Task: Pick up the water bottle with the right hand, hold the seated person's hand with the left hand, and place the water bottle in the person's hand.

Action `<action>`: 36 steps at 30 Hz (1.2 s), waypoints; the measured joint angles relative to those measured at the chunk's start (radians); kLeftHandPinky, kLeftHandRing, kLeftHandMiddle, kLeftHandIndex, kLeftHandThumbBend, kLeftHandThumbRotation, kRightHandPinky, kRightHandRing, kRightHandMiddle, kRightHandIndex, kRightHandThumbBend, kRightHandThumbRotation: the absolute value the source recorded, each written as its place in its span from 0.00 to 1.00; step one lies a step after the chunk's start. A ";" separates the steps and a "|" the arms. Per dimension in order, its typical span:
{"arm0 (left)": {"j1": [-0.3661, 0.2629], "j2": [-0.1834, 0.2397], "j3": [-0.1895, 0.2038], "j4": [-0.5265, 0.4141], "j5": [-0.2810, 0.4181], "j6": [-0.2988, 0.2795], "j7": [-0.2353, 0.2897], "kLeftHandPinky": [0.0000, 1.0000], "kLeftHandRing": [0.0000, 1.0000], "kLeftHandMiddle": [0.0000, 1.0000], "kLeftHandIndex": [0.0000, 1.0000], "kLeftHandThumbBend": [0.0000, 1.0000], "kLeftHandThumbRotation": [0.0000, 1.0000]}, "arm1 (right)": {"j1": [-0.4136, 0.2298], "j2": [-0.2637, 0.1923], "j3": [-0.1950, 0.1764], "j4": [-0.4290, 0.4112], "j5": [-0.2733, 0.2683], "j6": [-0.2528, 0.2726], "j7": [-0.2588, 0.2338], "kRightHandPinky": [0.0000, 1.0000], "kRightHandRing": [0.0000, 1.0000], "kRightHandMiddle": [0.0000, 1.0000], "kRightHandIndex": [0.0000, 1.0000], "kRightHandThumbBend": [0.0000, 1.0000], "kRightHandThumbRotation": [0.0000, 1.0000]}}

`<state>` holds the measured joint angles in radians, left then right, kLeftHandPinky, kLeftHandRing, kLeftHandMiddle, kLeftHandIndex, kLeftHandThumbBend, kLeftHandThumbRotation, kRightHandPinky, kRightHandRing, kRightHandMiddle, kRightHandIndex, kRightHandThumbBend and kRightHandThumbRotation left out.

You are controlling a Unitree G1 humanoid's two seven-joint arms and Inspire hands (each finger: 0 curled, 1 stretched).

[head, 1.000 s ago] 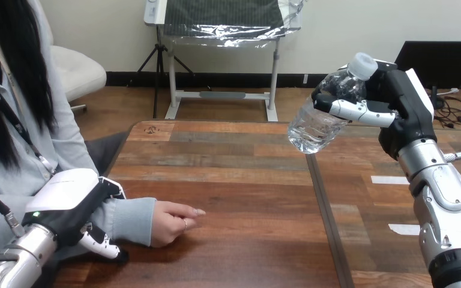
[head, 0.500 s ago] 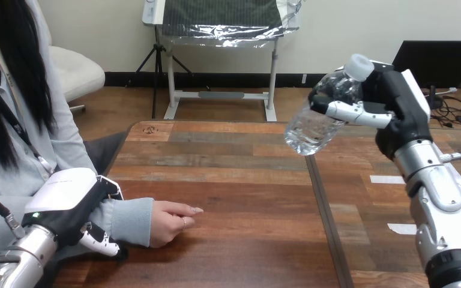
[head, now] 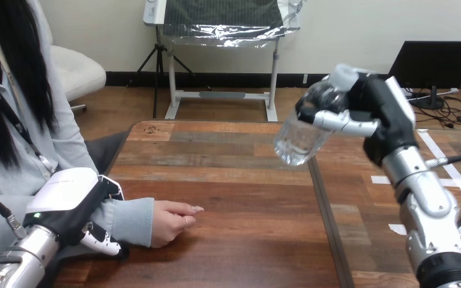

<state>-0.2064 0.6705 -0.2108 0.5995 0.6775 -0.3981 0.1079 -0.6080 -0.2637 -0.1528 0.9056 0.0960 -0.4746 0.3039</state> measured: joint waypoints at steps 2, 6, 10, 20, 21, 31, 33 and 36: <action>0.000 0.000 -0.001 0.000 0.000 0.000 0.001 0.23 0.30 0.37 0.38 0.93 0.00 | -0.003 0.003 0.000 0.020 -0.002 -0.007 0.002 0.16 0.21 0.34 0.39 0.75 0.00; 0.000 0.000 -0.001 -0.001 -0.001 -0.001 0.002 0.22 0.29 0.36 0.38 0.93 0.00 | -0.011 0.005 0.004 0.064 -0.016 -0.025 0.004 0.17 0.21 0.35 0.39 0.76 0.00; 0.000 0.000 -0.001 -0.001 -0.002 -0.001 0.002 0.21 0.28 0.35 0.37 0.93 0.00 | -0.017 0.006 0.013 0.103 -0.029 -0.035 0.003 0.18 0.22 0.35 0.40 0.78 0.00; 0.005 0.000 -0.001 -0.016 -0.002 0.004 -0.005 0.21 0.28 0.36 0.37 0.91 0.00 | -0.024 0.008 0.027 0.185 -0.056 -0.042 0.003 0.19 0.23 0.36 0.42 0.80 0.00; 0.006 0.000 -0.001 -0.019 -0.002 0.006 -0.008 0.21 0.28 0.36 0.37 0.91 0.00 | -0.025 0.008 0.028 0.193 -0.057 -0.042 0.003 0.19 0.24 0.36 0.42 0.80 0.00; 0.010 0.001 0.003 -0.045 -0.004 0.022 -0.046 0.21 0.28 0.36 0.37 0.87 0.00 | -0.027 0.016 0.034 0.254 -0.076 -0.042 -0.006 0.20 0.24 0.36 0.43 0.82 0.00; 0.011 0.001 0.004 -0.051 -0.004 0.024 -0.056 0.21 0.29 0.36 0.37 0.87 0.00 | -0.027 0.019 0.034 0.264 -0.082 -0.042 -0.008 0.20 0.24 0.36 0.43 0.82 0.00; 0.011 0.003 0.005 -0.059 -0.006 0.025 -0.068 0.22 0.29 0.36 0.37 0.87 0.00 | -0.028 0.023 0.034 0.278 -0.091 -0.042 -0.011 0.20 0.24 0.36 0.43 0.82 0.00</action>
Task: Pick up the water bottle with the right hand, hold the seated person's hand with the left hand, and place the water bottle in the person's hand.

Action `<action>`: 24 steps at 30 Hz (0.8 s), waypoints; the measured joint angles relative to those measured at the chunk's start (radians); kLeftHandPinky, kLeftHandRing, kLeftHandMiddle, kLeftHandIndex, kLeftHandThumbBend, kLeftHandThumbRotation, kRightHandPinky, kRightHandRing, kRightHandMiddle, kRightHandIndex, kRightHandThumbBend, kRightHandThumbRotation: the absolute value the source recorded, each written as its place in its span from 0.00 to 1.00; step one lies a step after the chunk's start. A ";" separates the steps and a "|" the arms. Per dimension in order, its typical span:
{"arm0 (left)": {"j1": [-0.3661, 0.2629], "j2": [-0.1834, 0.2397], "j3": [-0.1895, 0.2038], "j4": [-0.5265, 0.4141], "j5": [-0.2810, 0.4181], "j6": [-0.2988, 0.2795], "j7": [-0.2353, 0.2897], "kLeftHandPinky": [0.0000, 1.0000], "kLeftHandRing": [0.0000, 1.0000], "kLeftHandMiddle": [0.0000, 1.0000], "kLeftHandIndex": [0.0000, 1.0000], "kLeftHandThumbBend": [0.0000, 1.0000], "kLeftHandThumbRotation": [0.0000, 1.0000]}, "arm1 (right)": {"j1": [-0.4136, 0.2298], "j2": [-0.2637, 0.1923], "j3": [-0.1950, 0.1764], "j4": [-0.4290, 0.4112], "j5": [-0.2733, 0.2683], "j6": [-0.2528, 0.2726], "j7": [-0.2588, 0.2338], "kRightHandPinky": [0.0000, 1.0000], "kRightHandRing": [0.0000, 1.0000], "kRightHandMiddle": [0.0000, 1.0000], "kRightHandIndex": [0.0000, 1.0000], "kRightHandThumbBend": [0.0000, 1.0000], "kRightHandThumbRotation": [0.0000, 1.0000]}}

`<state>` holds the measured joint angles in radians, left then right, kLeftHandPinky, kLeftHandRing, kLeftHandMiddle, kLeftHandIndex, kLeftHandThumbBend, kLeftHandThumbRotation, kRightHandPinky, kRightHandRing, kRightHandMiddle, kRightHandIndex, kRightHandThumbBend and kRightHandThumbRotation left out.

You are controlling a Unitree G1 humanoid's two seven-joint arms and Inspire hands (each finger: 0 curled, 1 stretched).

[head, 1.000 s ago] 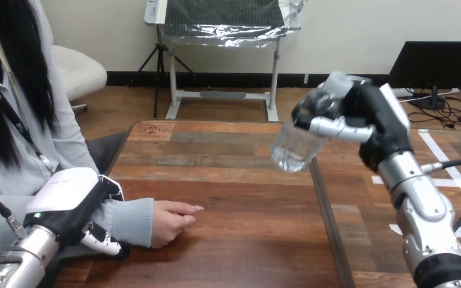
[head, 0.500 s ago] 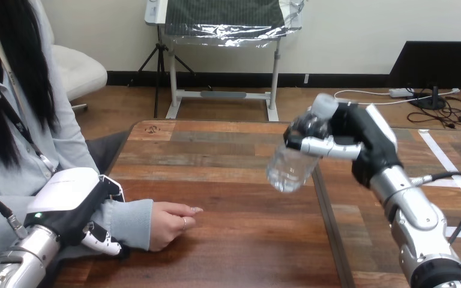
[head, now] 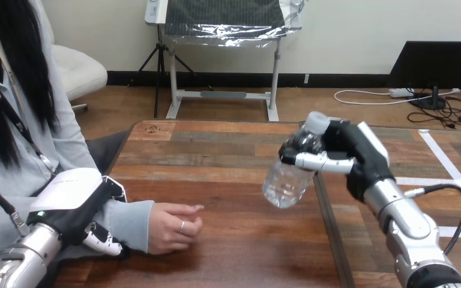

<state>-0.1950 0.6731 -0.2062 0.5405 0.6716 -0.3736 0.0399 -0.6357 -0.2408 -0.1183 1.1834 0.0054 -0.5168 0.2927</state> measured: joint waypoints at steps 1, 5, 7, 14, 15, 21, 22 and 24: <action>0.000 0.000 0.000 -0.002 -0.002 0.000 -0.005 0.22 0.29 0.36 0.37 0.87 0.00 | 0.000 0.001 0.000 0.004 -0.004 0.000 -0.001 0.20 0.24 0.36 0.43 0.82 0.00; 0.000 0.001 0.003 -0.008 -0.013 0.000 -0.025 0.22 0.29 0.36 0.37 0.86 0.00 | 0.000 0.004 0.003 0.016 -0.013 0.000 -0.001 0.20 0.24 0.36 0.43 0.82 0.00; 0.001 0.002 0.005 -0.013 -0.017 0.000 -0.037 0.22 0.29 0.37 0.38 0.86 0.00 | 0.000 0.005 0.004 0.022 -0.017 0.000 -0.001 0.20 0.24 0.36 0.43 0.82 0.00; 0.004 0.005 0.010 -0.037 -0.035 0.006 -0.073 0.23 0.30 0.37 0.39 0.85 0.00 | -0.001 0.008 0.005 0.040 -0.025 0.000 -0.002 0.19 0.24 0.36 0.43 0.81 0.00; 0.005 0.005 0.011 -0.040 -0.036 0.006 -0.077 0.23 0.30 0.37 0.39 0.85 0.00 | -0.001 0.008 0.005 0.041 -0.025 0.000 -0.002 0.19 0.24 0.36 0.43 0.81 0.00; 0.008 0.006 0.014 -0.056 -0.042 0.006 -0.098 0.23 0.29 0.37 0.39 0.85 0.00 | -0.001 0.009 0.005 0.047 -0.025 0.000 -0.001 0.19 0.24 0.35 0.43 0.80 0.00; 0.008 0.006 0.015 -0.059 -0.043 0.007 -0.102 0.23 0.29 0.37 0.39 0.85 0.00 | -0.001 0.009 0.005 0.047 -0.025 0.000 0.000 0.19 0.24 0.35 0.43 0.80 0.00; 0.009 0.007 0.015 -0.068 -0.045 0.008 -0.110 0.23 0.29 0.37 0.39 0.85 0.00 | -0.001 0.009 0.005 0.047 -0.025 0.000 -0.001 0.19 0.23 0.35 0.43 0.80 0.00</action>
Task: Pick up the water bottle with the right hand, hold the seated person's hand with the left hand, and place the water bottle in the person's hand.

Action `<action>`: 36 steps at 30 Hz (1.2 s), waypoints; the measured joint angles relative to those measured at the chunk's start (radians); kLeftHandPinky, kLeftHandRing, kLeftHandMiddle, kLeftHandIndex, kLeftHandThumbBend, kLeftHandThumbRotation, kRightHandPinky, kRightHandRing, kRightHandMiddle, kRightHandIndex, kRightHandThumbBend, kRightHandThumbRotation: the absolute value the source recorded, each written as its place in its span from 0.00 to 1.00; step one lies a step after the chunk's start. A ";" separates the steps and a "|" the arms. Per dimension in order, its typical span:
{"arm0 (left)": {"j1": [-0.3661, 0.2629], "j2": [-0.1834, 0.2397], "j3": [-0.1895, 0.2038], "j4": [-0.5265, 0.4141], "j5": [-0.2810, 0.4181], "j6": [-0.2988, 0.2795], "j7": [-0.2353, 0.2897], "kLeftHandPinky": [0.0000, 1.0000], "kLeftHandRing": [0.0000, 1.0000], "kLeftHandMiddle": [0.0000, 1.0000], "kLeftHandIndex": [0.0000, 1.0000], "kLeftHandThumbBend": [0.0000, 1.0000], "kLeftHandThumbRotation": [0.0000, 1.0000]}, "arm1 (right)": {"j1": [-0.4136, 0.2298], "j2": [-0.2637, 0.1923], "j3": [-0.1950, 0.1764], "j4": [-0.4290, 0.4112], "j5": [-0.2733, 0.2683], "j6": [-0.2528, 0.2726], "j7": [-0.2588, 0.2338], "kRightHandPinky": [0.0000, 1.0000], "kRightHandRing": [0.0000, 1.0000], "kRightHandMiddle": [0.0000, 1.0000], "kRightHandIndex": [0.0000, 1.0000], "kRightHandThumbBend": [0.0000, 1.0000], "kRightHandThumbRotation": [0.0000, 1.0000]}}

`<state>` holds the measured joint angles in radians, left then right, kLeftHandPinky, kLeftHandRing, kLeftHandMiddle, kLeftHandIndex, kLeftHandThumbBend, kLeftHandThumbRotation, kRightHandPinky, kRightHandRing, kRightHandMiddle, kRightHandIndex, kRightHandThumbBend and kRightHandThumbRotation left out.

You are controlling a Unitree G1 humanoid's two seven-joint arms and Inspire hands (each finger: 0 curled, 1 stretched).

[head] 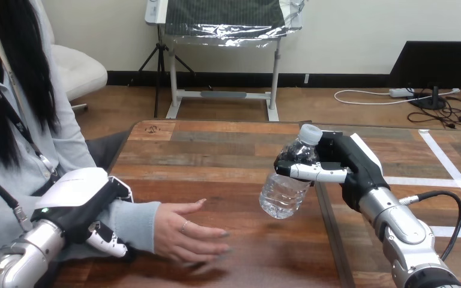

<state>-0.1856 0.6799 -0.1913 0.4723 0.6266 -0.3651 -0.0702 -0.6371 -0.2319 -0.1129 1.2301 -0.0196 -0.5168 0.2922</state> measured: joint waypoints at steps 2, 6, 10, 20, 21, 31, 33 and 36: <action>0.001 0.000 0.000 -0.008 -0.001 0.002 -0.006 0.23 0.29 0.37 0.39 0.85 0.00 | 0.000 0.000 0.000 0.000 0.000 0.000 0.000 0.19 0.23 0.35 0.43 0.81 0.00; 0.002 0.000 0.000 -0.023 -0.008 0.006 -0.018 0.22 0.29 0.37 0.38 0.85 0.00 | -0.001 0.001 0.000 0.000 0.000 0.000 -0.001 0.19 0.23 0.35 0.43 0.80 0.00; 0.004 0.001 0.001 -0.036 -0.011 0.006 -0.022 0.23 0.29 0.37 0.38 0.85 0.00 | -0.001 0.001 0.000 0.000 0.000 0.000 -0.001 0.19 0.24 0.36 0.43 0.80 0.00; 0.014 0.001 0.008 -0.074 -0.032 0.014 -0.031 0.23 0.29 0.36 0.37 0.85 0.00 | -0.002 0.005 0.000 0.000 0.000 0.000 -0.001 0.20 0.24 0.37 0.43 0.79 0.00; 0.015 0.001 0.008 -0.078 -0.033 0.014 -0.031 0.23 0.29 0.36 0.37 0.85 0.00 | -0.002 0.006 0.000 0.000 0.000 0.000 -0.001 0.20 0.24 0.37 0.43 0.79 0.00; 0.022 0.001 0.009 -0.108 -0.038 0.015 -0.034 0.23 0.29 0.36 0.37 0.85 0.00 | -0.003 0.012 0.000 0.000 0.000 0.000 0.003 0.22 0.25 0.37 0.43 0.80 0.00; 0.023 0.000 0.009 -0.114 -0.039 0.015 -0.035 0.23 0.29 0.36 0.37 0.85 0.00 | -0.003 0.013 0.000 0.000 0.000 0.000 0.002 0.22 0.26 0.37 0.43 0.81 0.00; 0.024 0.000 0.009 -0.124 -0.040 0.015 -0.035 0.23 0.29 0.36 0.37 0.85 0.00 | -0.003 0.015 0.000 0.001 -0.001 0.000 0.002 0.22 0.25 0.37 0.43 0.82 0.00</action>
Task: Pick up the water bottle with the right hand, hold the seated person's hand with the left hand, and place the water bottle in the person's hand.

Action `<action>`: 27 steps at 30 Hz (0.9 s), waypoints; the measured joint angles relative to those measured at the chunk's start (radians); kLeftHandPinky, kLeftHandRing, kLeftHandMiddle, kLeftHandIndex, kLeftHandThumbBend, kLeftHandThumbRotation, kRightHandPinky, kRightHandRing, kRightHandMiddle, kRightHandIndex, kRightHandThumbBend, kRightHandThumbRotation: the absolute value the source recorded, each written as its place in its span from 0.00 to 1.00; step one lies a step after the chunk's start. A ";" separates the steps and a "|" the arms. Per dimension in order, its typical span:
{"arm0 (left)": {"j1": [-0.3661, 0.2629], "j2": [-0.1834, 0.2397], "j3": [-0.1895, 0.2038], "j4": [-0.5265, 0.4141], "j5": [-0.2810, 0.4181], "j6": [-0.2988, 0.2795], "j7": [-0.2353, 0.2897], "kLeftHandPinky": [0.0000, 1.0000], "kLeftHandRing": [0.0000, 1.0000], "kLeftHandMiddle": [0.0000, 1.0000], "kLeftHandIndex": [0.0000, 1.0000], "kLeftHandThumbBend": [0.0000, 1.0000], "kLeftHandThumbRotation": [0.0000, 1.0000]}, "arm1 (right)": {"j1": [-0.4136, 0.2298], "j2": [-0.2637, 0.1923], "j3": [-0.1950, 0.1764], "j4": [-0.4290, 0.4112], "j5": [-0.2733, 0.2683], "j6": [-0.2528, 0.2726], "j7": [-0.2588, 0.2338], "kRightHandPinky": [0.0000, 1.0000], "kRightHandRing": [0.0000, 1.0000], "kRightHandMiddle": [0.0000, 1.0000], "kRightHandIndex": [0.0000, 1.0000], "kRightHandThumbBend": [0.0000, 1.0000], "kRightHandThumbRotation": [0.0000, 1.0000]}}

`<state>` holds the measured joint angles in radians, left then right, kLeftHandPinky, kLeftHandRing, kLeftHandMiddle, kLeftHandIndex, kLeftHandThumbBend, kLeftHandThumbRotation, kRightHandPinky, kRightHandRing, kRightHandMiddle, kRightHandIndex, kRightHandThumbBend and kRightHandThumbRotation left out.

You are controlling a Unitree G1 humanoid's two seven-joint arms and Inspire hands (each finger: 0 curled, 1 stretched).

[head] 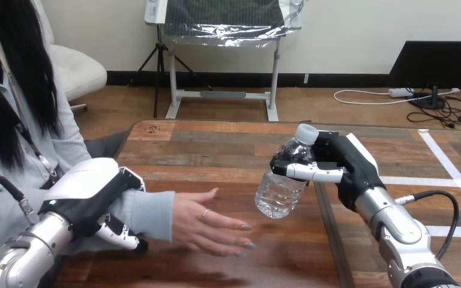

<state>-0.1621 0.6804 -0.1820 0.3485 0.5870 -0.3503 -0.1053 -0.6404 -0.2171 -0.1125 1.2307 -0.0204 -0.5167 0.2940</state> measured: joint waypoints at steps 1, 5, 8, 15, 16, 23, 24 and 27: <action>0.000 0.000 0.000 -0.003 0.000 0.000 0.000 0.23 0.29 0.36 0.37 0.85 0.00 | 0.000 0.001 0.000 0.000 -0.001 0.000 -0.001 0.21 0.25 0.37 0.43 0.82 0.00; 0.000 0.000 0.000 -0.014 -0.001 0.000 0.000 0.23 0.28 0.36 0.37 0.85 0.00 | -0.002 0.006 0.001 0.000 -0.008 0.000 -0.005 0.21 0.25 0.37 0.43 0.82 0.00; 0.000 0.000 0.000 -0.022 -0.003 0.000 -0.001 0.22 0.28 0.35 0.37 0.85 0.00 | -0.004 0.013 0.002 0.000 -0.017 0.000 -0.009 0.21 0.25 0.36 0.43 0.82 0.00; 0.000 0.000 0.000 -0.038 -0.008 0.000 -0.001 0.22 0.28 0.35 0.37 0.85 0.00 | -0.010 0.030 0.013 0.000 -0.024 0.000 -0.013 0.21 0.25 0.37 0.43 0.82 0.00; 0.000 0.000 0.000 -0.040 -0.008 0.000 -0.002 0.22 0.28 0.35 0.37 0.85 0.00 | -0.011 0.032 0.015 0.000 -0.024 0.000 -0.012 0.21 0.25 0.37 0.43 0.82 0.00; -0.003 -0.001 0.000 -0.048 -0.011 0.000 -0.002 0.23 0.28 0.36 0.37 0.86 0.00 | -0.017 0.054 0.026 0.000 -0.033 0.000 -0.016 0.21 0.25 0.37 0.43 0.84 0.00; -0.003 -0.001 0.000 -0.048 -0.011 0.000 -0.002 0.23 0.28 0.36 0.37 0.86 0.00 | -0.017 0.057 0.028 0.000 -0.034 0.000 -0.016 0.21 0.25 0.37 0.43 0.84 0.00; -0.005 -0.002 0.000 -0.048 -0.011 0.000 -0.002 0.23 0.29 0.36 0.37 0.86 0.00 | -0.019 0.068 0.032 0.000 -0.035 0.000 -0.016 0.21 0.25 0.37 0.42 0.85 0.00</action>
<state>-0.1669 0.6785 -0.1820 0.3003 0.5760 -0.3500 -0.1074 -0.6597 -0.1488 -0.0801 1.2309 -0.0550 -0.5168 0.2781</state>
